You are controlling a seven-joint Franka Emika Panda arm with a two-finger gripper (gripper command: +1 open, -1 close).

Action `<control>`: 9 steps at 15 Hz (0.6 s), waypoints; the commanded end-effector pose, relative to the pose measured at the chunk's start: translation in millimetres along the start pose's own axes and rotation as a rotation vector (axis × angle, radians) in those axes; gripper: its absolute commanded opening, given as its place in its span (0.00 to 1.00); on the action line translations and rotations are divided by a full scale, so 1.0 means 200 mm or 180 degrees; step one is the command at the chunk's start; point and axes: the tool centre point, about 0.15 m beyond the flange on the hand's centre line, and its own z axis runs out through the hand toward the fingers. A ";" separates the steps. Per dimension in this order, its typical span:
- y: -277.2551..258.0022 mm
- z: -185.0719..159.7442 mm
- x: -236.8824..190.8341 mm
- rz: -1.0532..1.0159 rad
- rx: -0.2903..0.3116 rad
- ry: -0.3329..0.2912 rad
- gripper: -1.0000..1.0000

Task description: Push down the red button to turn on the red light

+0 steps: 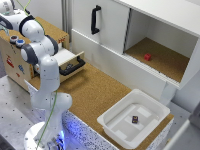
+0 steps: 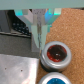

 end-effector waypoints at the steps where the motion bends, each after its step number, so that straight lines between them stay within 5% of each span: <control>1: 0.19 0.06 0.17 0.0092 0.0101 -0.0454 0.00; 9: 0.25 0.30 0.17 0.0065 0.0331 -0.0490 0.00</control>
